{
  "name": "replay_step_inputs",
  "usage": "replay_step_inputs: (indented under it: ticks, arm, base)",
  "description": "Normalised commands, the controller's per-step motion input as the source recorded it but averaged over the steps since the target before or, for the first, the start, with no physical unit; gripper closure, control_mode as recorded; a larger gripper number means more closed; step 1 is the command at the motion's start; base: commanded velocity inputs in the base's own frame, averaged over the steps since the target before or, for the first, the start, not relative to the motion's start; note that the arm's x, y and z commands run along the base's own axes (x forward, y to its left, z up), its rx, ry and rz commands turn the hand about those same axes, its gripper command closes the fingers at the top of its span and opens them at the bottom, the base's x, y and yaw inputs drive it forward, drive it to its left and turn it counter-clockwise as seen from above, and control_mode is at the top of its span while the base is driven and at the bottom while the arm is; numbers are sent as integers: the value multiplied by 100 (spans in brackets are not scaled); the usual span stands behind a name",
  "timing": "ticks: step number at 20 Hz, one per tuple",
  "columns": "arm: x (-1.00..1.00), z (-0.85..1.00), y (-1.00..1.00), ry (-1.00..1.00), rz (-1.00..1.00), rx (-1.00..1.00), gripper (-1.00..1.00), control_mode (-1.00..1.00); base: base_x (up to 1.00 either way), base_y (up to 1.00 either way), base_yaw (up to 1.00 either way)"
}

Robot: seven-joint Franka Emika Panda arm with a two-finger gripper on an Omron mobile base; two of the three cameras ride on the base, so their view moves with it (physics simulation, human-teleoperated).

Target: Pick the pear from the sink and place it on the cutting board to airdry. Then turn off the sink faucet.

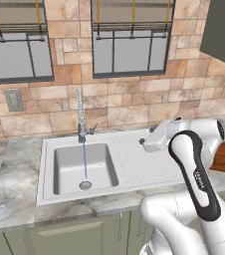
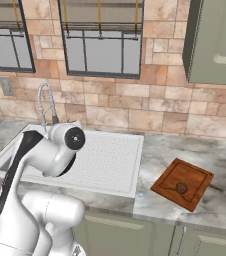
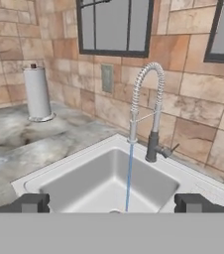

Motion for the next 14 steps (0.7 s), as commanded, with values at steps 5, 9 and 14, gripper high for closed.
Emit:
replay_step_inputs:
  ticks: [5, 9, 14]
  arm:
    - [18, 0, 0, 0, 0, 1, -100, -100]
    - [28, 0, 0, 0, 5, 1, -100, -100]
    - [24, 0, 0, 0, 6, 0, -100, -100]
  base:
    - [0, 0, 0]
    - [0, 0, 0]
    - [0, 0, 0]
